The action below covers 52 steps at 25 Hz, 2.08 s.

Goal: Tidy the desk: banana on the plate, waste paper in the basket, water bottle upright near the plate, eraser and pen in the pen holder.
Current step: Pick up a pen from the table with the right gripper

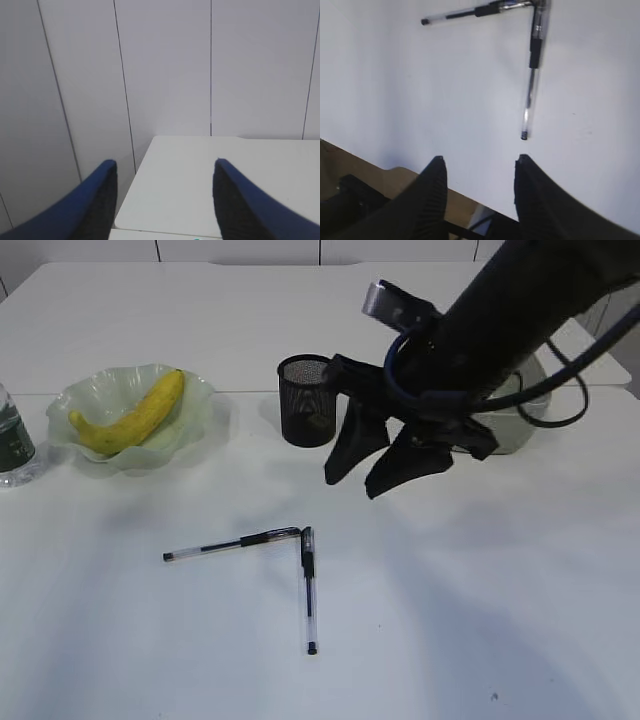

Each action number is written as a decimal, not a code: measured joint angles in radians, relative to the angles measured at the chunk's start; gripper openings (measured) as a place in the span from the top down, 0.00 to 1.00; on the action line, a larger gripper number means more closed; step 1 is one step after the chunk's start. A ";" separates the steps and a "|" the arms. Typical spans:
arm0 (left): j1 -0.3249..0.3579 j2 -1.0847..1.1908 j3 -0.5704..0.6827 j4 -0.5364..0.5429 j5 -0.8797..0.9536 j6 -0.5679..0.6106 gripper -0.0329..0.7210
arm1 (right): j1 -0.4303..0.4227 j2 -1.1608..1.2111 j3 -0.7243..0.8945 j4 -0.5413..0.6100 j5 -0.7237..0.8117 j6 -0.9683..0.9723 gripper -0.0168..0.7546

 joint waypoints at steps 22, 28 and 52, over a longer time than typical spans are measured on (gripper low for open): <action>0.000 0.000 0.000 -0.002 0.028 0.000 0.40 | 0.056 0.221 0.000 0.062 -0.280 -0.040 0.54; 0.000 0.000 0.000 -0.002 0.038 0.000 0.40 | 0.056 0.259 0.000 0.082 -0.280 -0.045 0.55; 0.000 0.000 0.000 -0.005 0.054 0.000 0.41 | 0.103 0.289 -0.129 -0.174 -0.281 0.072 0.55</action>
